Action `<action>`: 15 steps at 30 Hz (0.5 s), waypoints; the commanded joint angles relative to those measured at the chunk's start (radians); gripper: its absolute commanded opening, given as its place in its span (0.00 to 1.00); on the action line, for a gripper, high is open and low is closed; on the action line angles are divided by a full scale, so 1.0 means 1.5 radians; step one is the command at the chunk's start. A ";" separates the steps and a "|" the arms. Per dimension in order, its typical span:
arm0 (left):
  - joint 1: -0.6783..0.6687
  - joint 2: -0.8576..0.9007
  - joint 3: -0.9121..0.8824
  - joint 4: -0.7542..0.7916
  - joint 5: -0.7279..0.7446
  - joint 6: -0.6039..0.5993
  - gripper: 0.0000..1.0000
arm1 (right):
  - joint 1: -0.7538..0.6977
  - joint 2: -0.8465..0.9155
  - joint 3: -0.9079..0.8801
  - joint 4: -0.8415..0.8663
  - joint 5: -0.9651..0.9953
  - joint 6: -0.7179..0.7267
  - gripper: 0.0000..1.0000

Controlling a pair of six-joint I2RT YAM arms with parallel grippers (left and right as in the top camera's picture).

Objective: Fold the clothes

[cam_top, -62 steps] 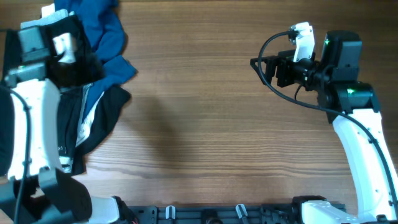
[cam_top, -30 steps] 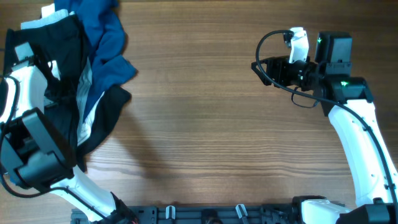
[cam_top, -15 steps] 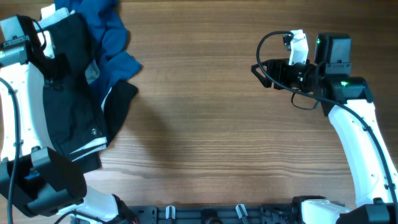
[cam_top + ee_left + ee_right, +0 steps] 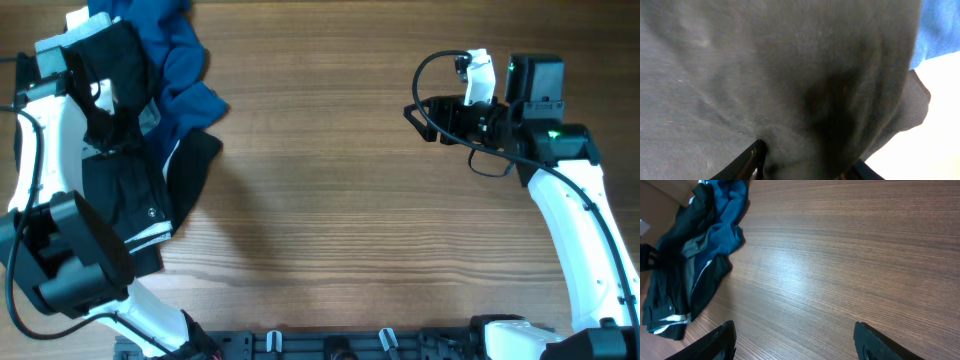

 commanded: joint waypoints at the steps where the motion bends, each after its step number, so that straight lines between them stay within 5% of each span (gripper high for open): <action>1: -0.002 0.004 -0.005 0.002 0.027 0.001 0.24 | 0.003 0.008 0.014 -0.001 -0.016 0.009 0.76; 2: -0.002 0.004 -0.005 0.002 0.028 0.001 0.04 | 0.003 0.008 0.014 -0.001 -0.016 0.010 0.75; 15: -0.072 -0.140 0.125 -0.093 0.068 -0.007 0.04 | 0.001 0.007 0.016 0.004 -0.016 0.027 0.67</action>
